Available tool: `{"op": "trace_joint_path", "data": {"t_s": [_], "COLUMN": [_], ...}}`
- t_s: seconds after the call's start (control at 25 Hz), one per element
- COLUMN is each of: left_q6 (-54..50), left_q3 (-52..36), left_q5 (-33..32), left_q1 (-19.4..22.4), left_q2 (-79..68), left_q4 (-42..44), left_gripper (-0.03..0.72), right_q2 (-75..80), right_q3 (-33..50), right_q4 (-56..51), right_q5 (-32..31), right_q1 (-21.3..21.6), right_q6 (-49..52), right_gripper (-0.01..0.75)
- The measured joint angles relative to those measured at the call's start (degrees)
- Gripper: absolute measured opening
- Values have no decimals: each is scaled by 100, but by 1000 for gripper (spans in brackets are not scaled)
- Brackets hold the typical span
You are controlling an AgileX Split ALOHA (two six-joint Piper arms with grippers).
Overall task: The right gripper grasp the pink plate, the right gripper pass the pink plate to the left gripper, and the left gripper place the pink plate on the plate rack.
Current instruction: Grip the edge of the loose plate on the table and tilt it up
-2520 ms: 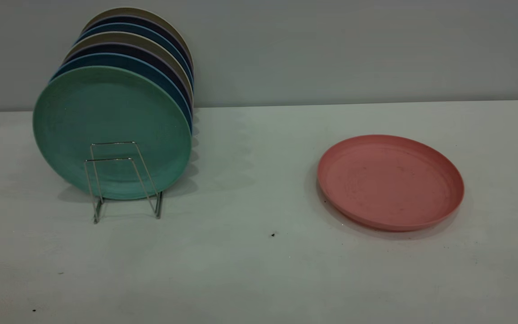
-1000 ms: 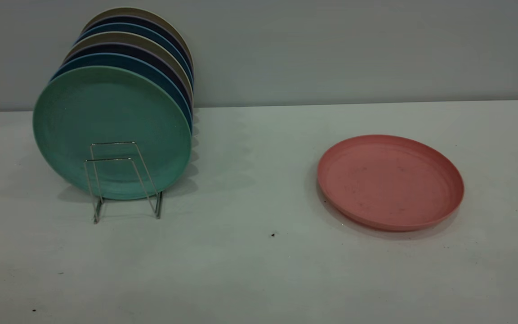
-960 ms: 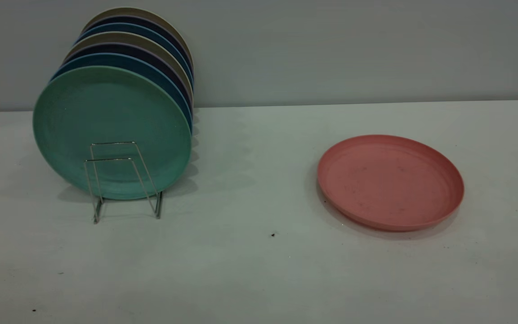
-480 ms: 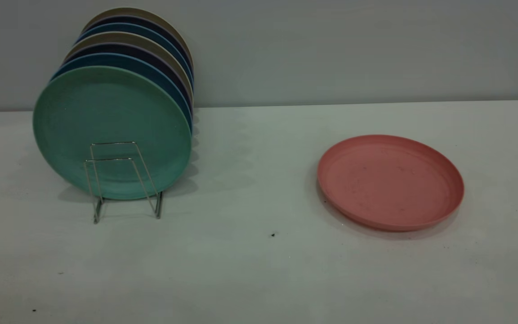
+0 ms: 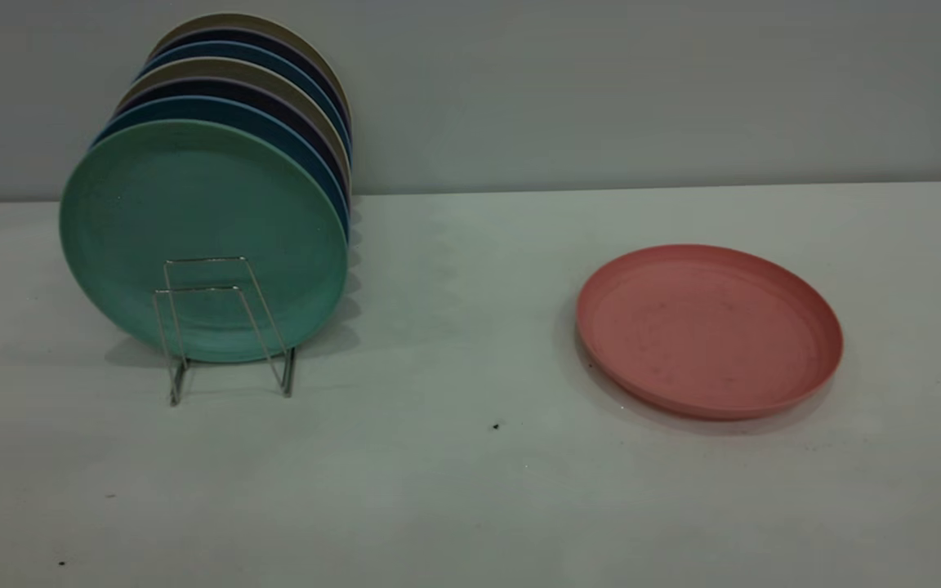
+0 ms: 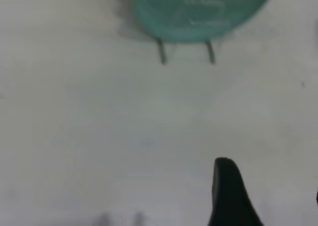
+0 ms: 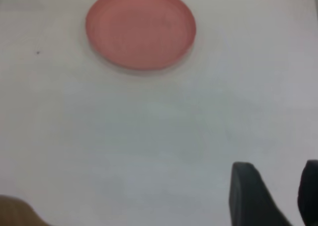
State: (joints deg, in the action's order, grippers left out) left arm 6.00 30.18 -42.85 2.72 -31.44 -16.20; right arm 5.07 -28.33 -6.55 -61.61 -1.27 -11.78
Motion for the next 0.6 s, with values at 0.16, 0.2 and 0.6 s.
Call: {"op": "trace_joint_path", "data": {"t_s": [0.16,0.2,0.6], "left_q6": [864,988,1527], "left_q3": [416,540,1028], "left_q5": [114,135,599], "left_q1": [0,0,0], "left_q2": [-791,-953,-1803], "left_q4": [-761,-916,-1853], "left_gripper": [445,445,445], "right_q2": [1057,1396,5318], "right_q3": [-11,-11,-258], "right_q4": [-419,-597,-2382], "right_q5": [1008,1329,3698], "right_q1": [0,0,0], "right_q6": [-27,-40,-1103], "right_gripper": [327,336,348]}}
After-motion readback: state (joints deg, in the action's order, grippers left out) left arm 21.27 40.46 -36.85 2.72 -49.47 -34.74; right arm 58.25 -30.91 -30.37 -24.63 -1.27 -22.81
